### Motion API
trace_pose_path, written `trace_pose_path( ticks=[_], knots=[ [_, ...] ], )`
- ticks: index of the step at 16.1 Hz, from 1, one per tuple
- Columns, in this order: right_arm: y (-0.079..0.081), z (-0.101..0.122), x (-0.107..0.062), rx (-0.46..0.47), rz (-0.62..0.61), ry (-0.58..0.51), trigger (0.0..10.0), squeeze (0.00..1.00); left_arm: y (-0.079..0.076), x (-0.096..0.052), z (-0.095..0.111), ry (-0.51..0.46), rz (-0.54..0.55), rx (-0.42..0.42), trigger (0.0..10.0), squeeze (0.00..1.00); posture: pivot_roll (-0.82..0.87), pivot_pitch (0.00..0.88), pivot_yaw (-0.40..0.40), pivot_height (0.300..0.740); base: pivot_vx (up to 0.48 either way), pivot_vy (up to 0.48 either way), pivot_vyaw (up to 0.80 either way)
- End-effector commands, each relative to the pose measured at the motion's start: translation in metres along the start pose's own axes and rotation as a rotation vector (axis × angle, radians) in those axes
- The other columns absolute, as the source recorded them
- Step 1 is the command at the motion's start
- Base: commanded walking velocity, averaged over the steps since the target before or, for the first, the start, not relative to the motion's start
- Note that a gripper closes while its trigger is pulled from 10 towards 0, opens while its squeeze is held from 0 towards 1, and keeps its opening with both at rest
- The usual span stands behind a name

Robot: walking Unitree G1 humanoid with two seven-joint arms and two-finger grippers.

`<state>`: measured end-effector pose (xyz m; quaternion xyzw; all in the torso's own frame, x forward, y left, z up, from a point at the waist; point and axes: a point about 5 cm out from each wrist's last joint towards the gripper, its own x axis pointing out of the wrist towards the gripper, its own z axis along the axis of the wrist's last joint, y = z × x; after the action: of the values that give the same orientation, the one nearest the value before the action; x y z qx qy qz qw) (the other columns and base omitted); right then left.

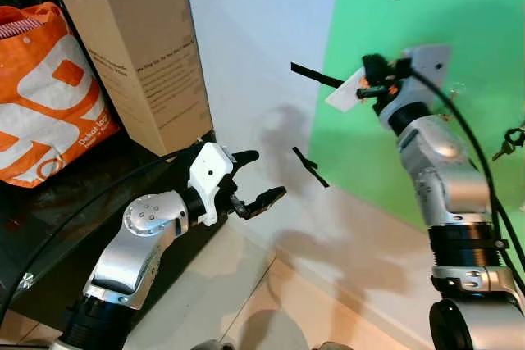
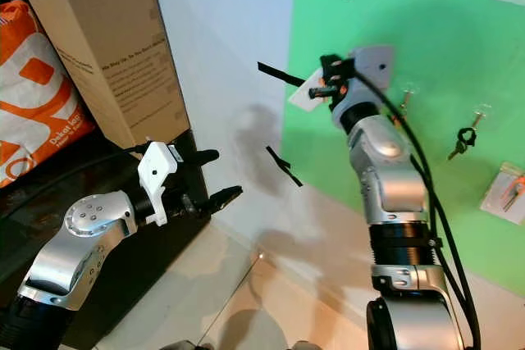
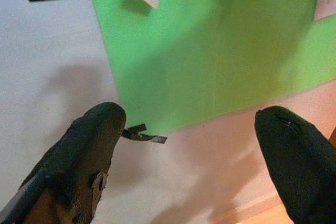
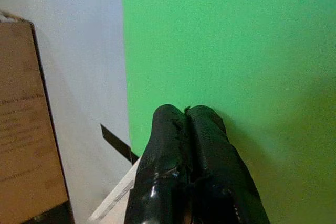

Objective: Hang keys on a hook

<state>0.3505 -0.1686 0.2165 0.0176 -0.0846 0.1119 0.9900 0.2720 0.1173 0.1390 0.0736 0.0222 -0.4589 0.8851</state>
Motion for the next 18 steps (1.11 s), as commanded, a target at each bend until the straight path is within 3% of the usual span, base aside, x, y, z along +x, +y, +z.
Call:
trace_pose_path(
  ticks=[1,12,18],
  knots=[
    [-0.001,0.004,-0.003,0.015,0.01,-0.013,10.0,0.0,-0.003,0.001,0.001,0.002,-0.016,0.008,10.0,0.0,-0.14,0.0,0.047,0.74,0.0,0.0,0.0],
    [0.013,0.001,-0.026,0.039,0.167,0.101,10.0,0.0,-0.005,0.002,0.0,0.009,-0.042,-0.008,10.0,0.0,-0.15,0.0,0.053,0.74,0.0,0.0,0.0],
    [0.005,0.003,-0.03,0.043,0.069,0.098,10.0,0.0,-0.006,0.001,0.0,0.011,-0.045,-0.007,10.0,0.0,-0.14,0.0,0.048,0.74,0.0,0.0,0.0]
  ],
)
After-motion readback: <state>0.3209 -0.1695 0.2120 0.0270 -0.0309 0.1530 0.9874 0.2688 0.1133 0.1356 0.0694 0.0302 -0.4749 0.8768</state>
